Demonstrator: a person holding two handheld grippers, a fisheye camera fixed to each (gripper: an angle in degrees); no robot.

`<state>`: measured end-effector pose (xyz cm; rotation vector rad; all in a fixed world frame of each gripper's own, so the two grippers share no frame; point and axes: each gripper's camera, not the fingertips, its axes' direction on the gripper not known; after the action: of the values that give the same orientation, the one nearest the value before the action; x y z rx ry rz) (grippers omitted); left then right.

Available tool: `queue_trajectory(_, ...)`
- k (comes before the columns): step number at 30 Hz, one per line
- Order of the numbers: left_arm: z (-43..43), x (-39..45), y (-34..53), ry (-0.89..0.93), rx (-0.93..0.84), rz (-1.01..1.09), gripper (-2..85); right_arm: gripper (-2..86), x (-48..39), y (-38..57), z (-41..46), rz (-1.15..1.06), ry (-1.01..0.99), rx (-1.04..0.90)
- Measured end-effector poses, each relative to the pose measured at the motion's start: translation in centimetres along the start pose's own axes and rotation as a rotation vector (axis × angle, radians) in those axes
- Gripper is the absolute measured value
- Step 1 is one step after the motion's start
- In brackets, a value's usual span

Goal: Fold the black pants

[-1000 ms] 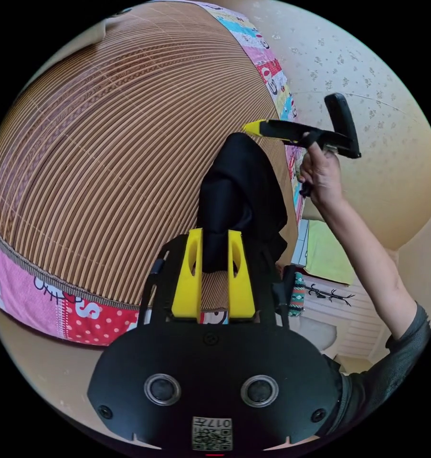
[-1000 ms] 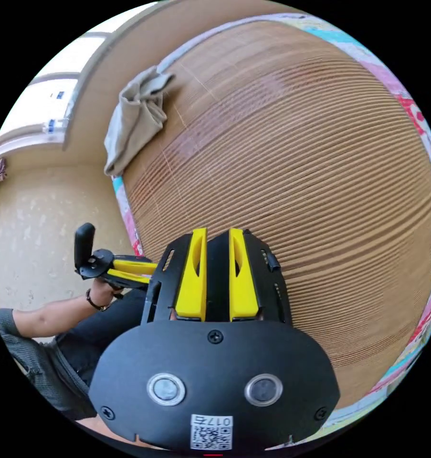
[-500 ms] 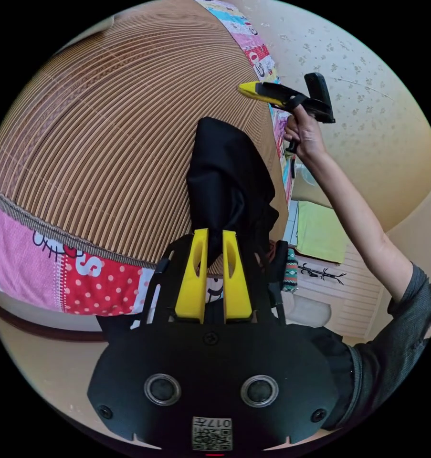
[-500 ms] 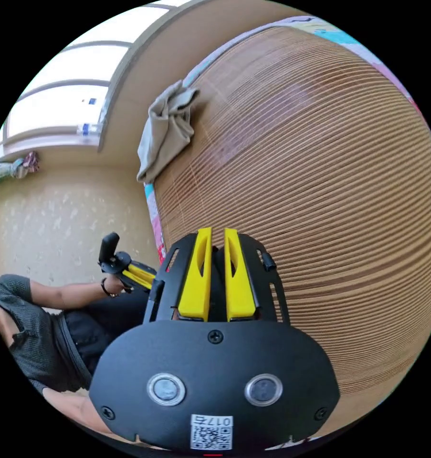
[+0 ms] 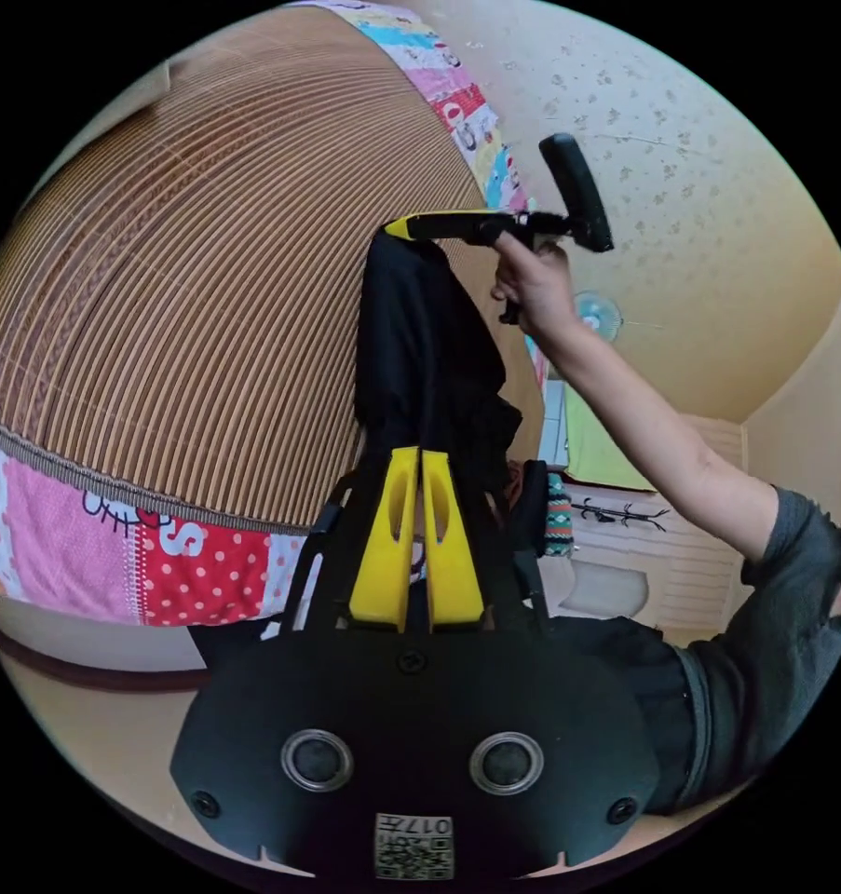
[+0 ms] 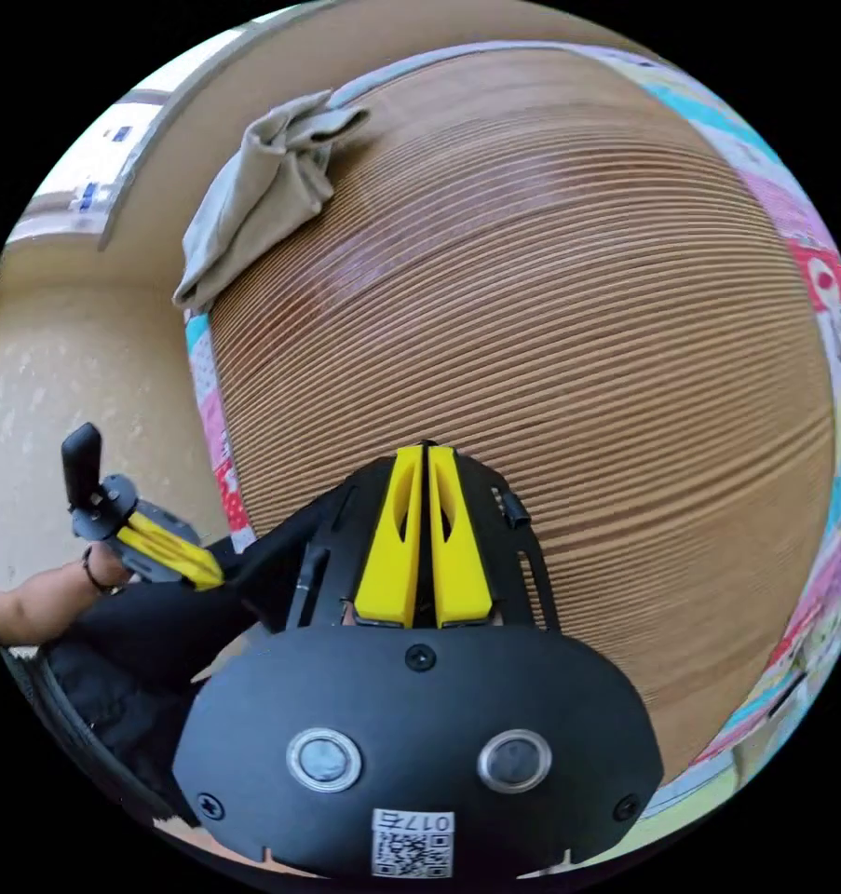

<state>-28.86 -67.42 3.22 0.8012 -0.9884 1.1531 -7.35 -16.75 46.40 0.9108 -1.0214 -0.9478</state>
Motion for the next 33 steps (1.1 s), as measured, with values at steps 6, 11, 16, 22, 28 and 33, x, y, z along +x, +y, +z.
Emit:
queue_trajectory(6,-2.2,-4.4,4.9,-0.087,0.073,-0.169,0.2,1.2,4.1,4.2,-4.1,0.265,-0.099,0.233)
queue_trajectory(11,-2.7,-7.4,1.0,0.025,0.194,-0.191,15.2,0.6,2.9,13.8,-9.4,0.3,-0.215,0.487)
queue_trajectory(16,0.1,-7.7,-8.0,0.063,0.152,-0.067,20.8,0.5,-0.6,25.8,-11.0,0.467,-0.12,0.581)
queue_trajectory(22,8.4,-10.9,-14.0,0.218,-0.199,-0.122,10.5,0.5,-3.8,35.9,-9.3,0.718,-0.128,0.568)
queue_trajectory(28,5.6,-2.5,-10.5,0.368,-0.224,0.184,8.2,0.5,-5.7,37.2,-7.9,0.808,-0.379,0.535)
queue_trajectory(33,3.2,10.4,-6.0,0.094,-0.26,0.433,8.5,0.5,-8.0,36.0,-9.0,0.734,-0.777,0.613)
